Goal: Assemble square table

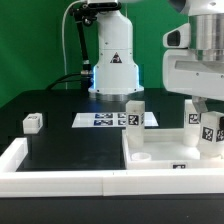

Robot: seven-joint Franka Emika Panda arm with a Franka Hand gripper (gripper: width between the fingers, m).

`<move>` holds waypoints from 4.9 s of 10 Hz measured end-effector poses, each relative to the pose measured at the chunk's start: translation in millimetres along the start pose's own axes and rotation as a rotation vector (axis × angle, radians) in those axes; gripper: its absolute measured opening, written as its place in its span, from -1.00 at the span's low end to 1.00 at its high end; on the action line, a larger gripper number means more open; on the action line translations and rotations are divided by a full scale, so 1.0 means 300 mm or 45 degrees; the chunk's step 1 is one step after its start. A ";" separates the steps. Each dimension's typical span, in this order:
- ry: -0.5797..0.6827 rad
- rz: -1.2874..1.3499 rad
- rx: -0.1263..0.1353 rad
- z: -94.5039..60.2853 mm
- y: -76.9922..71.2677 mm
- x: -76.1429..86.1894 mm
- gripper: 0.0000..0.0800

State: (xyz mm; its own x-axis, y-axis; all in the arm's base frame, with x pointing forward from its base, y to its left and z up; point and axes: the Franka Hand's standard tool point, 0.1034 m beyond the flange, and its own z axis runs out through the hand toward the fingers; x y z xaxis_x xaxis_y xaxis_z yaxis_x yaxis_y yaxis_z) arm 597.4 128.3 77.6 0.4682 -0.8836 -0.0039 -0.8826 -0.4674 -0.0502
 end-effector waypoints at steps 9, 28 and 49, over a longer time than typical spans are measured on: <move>-0.007 -0.081 0.013 0.002 -0.002 -0.001 0.61; 0.027 -1.274 0.006 0.001 0.001 0.033 -0.27; -0.005 0.273 0.019 0.008 0.005 0.024 0.57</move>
Offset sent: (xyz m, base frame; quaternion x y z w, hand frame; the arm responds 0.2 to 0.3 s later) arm 0.0000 0.0000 0.0000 0.0000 0.0000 0.1296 0.9916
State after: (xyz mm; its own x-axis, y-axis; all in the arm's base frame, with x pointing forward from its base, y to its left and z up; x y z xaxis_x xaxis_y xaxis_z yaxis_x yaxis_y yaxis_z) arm 599.6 121.3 75.1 0.2696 -0.9628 -0.0203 -0.9614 -0.2679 -0.0629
